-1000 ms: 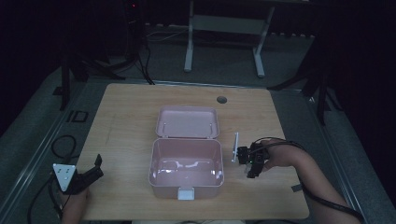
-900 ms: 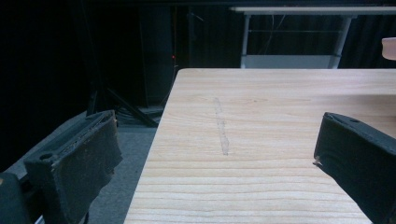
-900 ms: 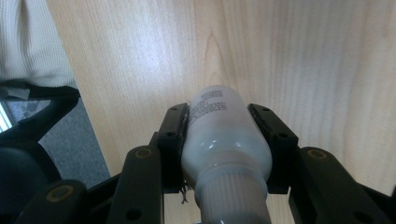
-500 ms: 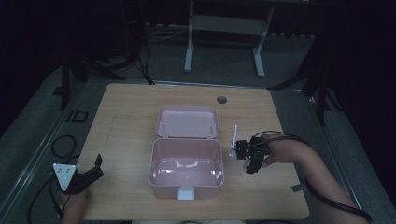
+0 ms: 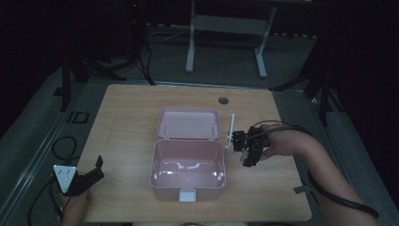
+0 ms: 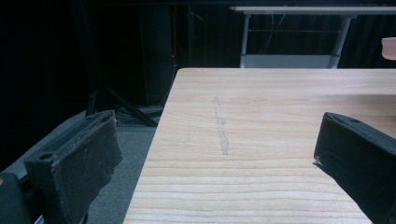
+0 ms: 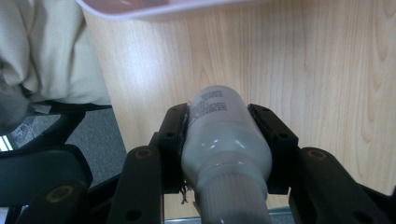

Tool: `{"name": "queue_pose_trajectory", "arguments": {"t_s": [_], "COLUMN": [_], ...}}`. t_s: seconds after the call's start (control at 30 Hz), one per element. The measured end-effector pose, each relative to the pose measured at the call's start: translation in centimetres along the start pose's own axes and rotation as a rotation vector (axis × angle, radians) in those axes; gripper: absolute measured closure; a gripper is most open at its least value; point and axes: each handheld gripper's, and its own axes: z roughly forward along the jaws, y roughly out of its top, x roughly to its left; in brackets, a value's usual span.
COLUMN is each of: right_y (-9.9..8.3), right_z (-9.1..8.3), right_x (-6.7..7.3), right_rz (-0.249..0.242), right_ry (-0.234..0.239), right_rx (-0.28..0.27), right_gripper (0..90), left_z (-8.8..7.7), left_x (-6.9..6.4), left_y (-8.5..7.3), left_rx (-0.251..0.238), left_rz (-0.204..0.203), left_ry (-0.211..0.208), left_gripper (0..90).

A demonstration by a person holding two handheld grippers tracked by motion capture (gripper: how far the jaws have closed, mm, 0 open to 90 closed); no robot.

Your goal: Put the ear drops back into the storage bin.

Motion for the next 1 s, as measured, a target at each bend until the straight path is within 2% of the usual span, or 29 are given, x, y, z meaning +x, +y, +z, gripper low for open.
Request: {"name": "queue_pose_trajectory", "arguments": {"t_s": [0.17,0.53,0.73,1.0], "right_y": [0.9,4.2,6.8,8.8], "right_z": [-0.6,-1.0,-0.4,0.5], "right_x": [0.2,0.6,0.8,1.2], "right_rz": [-0.019,-0.076,-0.122,-0.171], "right_ry": [-0.001,0.003,0.011,0.026], "right_rx": [-0.002,-0.002,0.006,0.016], "right_gripper": [59.5,59.4,59.4,59.4], "left_z": [0.0,0.0,0.0,0.0], "left_x": [0.0,0.0,0.1,0.1], "left_y": [0.0,0.0,0.0,0.0], "left_rx": [0.002,0.002,0.001,0.0], "left_rz": [0.002,-0.001,-0.002,-0.006], "left_ry": [0.0,0.0,-0.001,-0.003], "left_gripper": [0.5,0.5,0.5,0.5]}}
